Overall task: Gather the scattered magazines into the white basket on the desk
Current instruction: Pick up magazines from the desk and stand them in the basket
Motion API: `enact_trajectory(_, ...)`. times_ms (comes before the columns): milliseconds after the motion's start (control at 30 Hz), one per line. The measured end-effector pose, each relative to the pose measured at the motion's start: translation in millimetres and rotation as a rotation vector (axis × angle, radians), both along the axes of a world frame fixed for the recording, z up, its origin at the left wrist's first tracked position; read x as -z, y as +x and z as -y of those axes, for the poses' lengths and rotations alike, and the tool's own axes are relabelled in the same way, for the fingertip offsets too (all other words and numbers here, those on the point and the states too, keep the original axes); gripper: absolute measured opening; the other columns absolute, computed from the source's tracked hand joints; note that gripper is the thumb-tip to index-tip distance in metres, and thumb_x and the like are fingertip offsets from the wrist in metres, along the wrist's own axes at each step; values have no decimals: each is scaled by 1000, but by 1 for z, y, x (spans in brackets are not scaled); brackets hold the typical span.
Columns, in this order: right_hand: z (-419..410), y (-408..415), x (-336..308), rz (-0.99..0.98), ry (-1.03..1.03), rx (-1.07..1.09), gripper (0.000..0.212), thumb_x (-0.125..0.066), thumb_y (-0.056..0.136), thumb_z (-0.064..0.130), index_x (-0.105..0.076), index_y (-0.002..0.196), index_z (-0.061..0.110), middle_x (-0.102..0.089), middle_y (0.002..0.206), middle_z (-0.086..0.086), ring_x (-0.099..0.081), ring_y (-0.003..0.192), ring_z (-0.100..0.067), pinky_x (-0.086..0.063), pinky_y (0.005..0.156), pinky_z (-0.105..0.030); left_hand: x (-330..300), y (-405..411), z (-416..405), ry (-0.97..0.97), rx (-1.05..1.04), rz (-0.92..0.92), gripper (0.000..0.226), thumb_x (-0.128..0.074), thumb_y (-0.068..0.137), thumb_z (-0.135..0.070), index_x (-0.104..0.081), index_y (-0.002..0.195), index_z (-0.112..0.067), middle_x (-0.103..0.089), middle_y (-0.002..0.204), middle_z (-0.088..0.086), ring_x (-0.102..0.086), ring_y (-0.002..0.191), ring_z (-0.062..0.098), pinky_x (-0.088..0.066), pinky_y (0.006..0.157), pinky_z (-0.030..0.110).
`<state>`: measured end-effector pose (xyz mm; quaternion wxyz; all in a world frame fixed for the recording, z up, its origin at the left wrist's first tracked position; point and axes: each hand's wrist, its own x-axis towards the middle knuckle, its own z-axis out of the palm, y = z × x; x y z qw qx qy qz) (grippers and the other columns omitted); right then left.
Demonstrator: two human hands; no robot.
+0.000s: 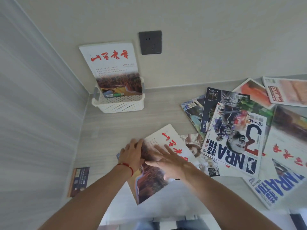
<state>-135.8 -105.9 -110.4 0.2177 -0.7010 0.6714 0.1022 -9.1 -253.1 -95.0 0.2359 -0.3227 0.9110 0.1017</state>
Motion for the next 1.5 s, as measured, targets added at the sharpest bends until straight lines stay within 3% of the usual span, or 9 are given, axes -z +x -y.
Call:
enact_trajectory(200,-18,-24,-9,-186,46,419,133,-85,67,58,-1,161,14,10,166,-25,4,154,-46,0,120,-70,5,14,4,35,-286,-53,65,-74,84,-44,-43,137,-24,-53,130,12,-52,125,34,-47,101,49)
enact_trajectory(367,-30,-52,-14,-176,88,712,145,-78,63,74,9,159,9,14,164,-31,6,153,-48,-2,121,-64,-9,19,21,624,-453,-408,13,-59,101,-18,-51,91,-16,-54,80,1,-60,70,9,-45,59,16)
enact_trajectory(500,-30,-51,-13,-32,-228,851,109,-78,81,47,-12,154,1,-26,157,-23,-26,149,-38,-30,120,-57,-23,20,23,717,-514,-664,16,-54,103,-8,-60,116,-15,-72,113,6,-70,103,21,-58,91,39)
enact_trajectory(733,16,-36,-36,951,-382,1328,43,-60,100,32,-55,138,15,-76,112,8,-70,110,-22,-59,92,-51,-48,35,67,944,-829,-952,22,-61,99,-6,-69,112,-22,-80,105,7,-75,102,28,-62,77,37)
enact_trajectory(833,46,-40,-61,908,-486,1280,17,-62,98,21,-72,112,18,-78,96,3,-76,84,-20,-64,75,-43,-61,40,94,970,-824,-957,24,-63,98,-4,-67,116,-19,-77,109,17,-73,100,34,-54,85,48)
enact_trajectory(1000,103,-50,-115,500,-700,1025,12,-64,97,24,-73,103,25,-68,81,18,-62,61,4,-41,51,-4,-97,27,162,806,-679,-937,41,-69,90,4,-66,121,-24,-78,110,-3,-72,109,19,-58,96,39)
enact_trajectory(1200,195,-76,-176,414,-875,1016,19,-63,91,20,-66,76,9,-67,72,-1,-57,61,-18,-36,49,-10,-155,-8,239,451,-454,-1103,35,-59,102,-15,-60,136,-18,-69,131,1,-67,112,16,-57,96,35)
enact_trajectory(1367,246,-96,-187,397,-909,1039,31,-54,95,23,-60,69,8,-65,65,-5,-56,57,-15,-39,49,-20,-167,-27,282,115,-494,-1031,20,-63,97,-28,-74,112,-19,-76,103,1,-70,85,14,-55,74,23)
enact_trajectory(1500,267,-107,-169,463,-826,1087,30,-52,97,24,-66,76,9,-73,79,-9,-70,77,-28,-56,72,-33,-150,-39,295,127,-640,-992,20,-62,95,-17,-77,106,-10,-79,105,10,-76,92,28,-62,88,37)
